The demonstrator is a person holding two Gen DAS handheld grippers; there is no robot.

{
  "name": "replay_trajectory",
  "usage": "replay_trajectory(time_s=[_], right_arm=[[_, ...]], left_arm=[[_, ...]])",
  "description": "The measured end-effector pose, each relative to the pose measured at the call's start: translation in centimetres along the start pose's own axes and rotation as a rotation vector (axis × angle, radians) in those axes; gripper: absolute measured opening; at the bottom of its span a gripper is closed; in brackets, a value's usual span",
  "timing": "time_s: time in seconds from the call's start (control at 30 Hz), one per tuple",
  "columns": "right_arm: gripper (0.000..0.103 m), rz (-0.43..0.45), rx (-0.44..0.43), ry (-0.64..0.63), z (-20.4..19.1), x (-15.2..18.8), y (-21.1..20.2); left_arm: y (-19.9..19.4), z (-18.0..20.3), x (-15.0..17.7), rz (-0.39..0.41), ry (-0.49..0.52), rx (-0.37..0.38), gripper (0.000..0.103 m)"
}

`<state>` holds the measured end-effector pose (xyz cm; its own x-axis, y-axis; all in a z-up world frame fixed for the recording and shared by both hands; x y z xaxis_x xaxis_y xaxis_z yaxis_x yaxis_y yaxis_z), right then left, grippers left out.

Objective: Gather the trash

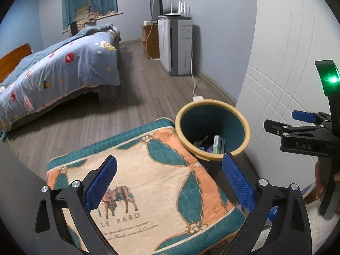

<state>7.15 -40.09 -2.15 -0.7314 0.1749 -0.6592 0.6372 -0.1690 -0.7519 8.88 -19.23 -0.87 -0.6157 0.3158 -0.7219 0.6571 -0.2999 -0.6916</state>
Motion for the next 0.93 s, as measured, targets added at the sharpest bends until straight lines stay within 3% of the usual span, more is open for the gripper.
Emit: replay_trajectory(time_s=[0.4, 0.63, 0.93], right_arm=[[0.097, -0.001, 0.001, 0.000, -0.05, 0.02, -0.03], [0.097, -0.006, 0.004, 0.003, -0.05, 0.21, 0.15], [0.097, -0.024, 0.004, 0.018, -0.23, 0.24, 0.05]], left_arm=[[0.00, 0.04, -0.02, 0.000, -0.003, 0.001, 0.098], [-0.08, -0.56, 0.17, -0.005, -0.017, 0.038, 0.098], [-0.50, 0.06, 0.19, 0.001, 0.029, 0.026, 0.098]])
Point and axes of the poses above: each gripper's, at about its wrist camera, not at the fingertips, and y roughly the way its jaws point, z to its right, x to its underside, the point moved 3 cm from there along y, roughly the way its jaws point, and after that the axes turned 1 degree about -x, right-handed, at the moved point
